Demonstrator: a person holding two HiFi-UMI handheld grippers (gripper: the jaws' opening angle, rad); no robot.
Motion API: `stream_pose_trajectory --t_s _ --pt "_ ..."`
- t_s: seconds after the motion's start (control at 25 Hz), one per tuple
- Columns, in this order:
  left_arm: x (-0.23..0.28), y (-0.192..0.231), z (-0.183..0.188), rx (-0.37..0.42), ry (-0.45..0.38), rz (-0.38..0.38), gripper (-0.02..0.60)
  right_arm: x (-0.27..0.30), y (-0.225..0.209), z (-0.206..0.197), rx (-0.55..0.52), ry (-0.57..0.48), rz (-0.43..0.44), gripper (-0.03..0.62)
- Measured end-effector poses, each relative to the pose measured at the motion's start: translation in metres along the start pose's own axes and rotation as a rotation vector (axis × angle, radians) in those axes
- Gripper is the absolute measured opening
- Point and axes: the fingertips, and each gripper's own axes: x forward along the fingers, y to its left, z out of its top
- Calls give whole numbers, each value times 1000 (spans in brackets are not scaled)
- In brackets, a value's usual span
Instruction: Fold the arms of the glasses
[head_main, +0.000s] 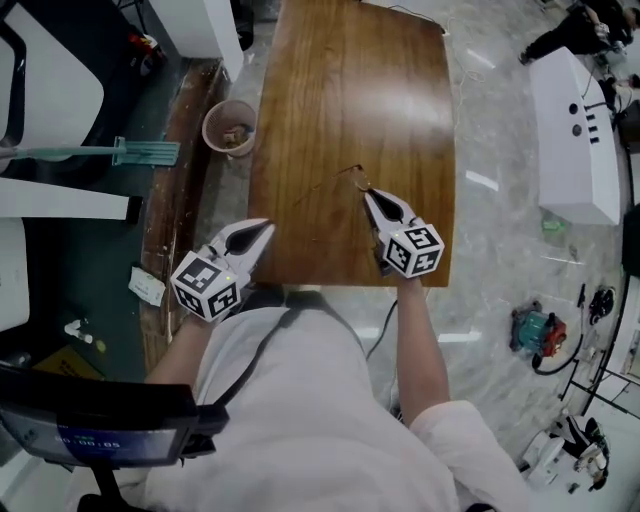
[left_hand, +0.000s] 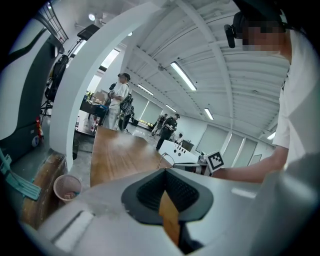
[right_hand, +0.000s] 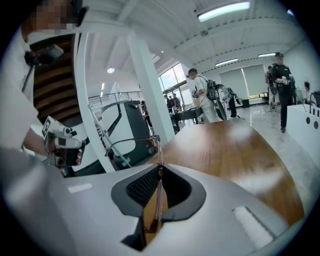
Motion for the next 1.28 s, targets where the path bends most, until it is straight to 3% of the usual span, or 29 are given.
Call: stream_pose_trajectory --t_s 0.12,0.24,0.4,0.52,0.68,0.76,0.84,1.0,1.28 --pt "2 -21 8 9 -11 -44 5 -32 9 21 95 -119 12 31" --pt "7 -39 20 -33 -29 -131 6 -59 22 39 162 -231 72 31" --pt "5 -68 41 -136 -27 -345 10 -90 38 57 168 -316 161 31" --pt "-1 -95 58 -178 -15 -497 117 -108 43 60 162 -343 197 31" --pt "0 -126 68 -197 16 -635 133 -118 51 58 142 -346 215 31" --pt "2 -134 68 -202 40 -673 124 -118 58 56 135 -336 230 31" --pt "2 -138 66 -205 59 -695 32 -118 65 57 142 -337 245 31" --pt "2 -157 51 -226 86 -736 31 -128 71 59 211 -371 260 31" --pt "12 -164 13 -188 173 -753 29 -118 101 67 414 -424 308 31"
